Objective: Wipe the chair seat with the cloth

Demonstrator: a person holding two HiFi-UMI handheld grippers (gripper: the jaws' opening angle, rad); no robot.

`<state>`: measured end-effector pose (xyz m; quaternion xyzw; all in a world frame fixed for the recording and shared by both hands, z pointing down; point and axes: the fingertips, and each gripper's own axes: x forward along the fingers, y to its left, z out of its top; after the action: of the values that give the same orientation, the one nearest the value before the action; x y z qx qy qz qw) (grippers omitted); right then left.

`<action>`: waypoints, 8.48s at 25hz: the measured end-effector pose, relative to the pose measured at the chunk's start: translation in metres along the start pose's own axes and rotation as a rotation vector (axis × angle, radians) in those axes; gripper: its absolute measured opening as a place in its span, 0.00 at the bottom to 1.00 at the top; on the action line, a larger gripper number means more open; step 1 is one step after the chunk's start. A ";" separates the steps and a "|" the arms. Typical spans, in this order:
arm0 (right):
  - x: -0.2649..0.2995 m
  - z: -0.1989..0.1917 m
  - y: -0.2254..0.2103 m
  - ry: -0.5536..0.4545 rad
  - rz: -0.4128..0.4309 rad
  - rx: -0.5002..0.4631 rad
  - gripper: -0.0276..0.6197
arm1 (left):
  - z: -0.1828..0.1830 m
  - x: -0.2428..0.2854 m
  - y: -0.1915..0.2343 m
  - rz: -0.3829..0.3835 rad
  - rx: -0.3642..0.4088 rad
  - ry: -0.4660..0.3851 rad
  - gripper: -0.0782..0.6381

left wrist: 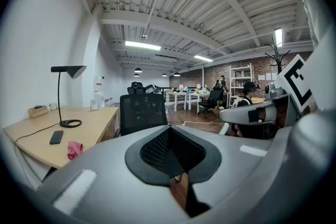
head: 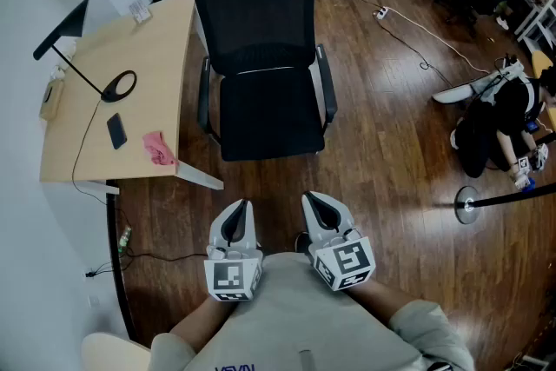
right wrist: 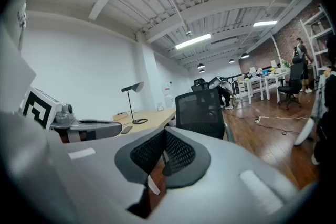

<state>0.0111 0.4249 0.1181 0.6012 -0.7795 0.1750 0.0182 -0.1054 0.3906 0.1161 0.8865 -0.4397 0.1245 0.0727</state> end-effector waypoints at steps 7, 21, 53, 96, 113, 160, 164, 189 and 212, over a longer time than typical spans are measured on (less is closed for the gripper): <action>0.014 -0.001 -0.016 0.024 0.030 -0.013 0.04 | -0.008 0.013 0.003 0.056 -0.044 0.031 0.12; 0.168 0.023 0.032 0.073 0.105 -0.106 0.05 | -0.011 0.058 0.146 0.156 -0.138 0.016 0.12; 0.464 -0.117 0.265 0.488 0.447 -0.368 0.18 | -0.088 0.015 0.456 0.505 -0.291 0.075 0.14; 0.485 -0.042 0.062 0.409 0.315 -0.165 0.14 | -0.056 0.214 0.348 0.400 -0.213 0.141 0.12; 0.543 -0.064 -0.124 0.459 0.170 -0.052 0.14 | -0.065 0.385 0.262 0.277 -0.178 0.187 0.12; 0.794 -0.335 -0.254 0.639 0.007 0.142 0.14 | -0.320 0.549 0.327 0.281 -0.246 0.360 0.12; 0.770 -0.321 -0.307 0.620 -0.092 0.156 0.14 | -0.310 0.567 0.303 0.221 -0.223 0.358 0.12; 0.570 -0.303 -0.551 0.579 -0.606 0.277 0.13 | -0.281 0.641 0.146 -0.048 -0.154 0.338 0.12; 0.714 -0.305 -0.232 0.605 0.064 0.068 0.13 | -0.345 0.513 0.311 0.282 -0.229 0.432 0.12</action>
<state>-0.0229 -0.1995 0.6333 0.4972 -0.7511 0.3723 0.2238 -0.1089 -0.1057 0.5988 0.7556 -0.5442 0.2688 0.2463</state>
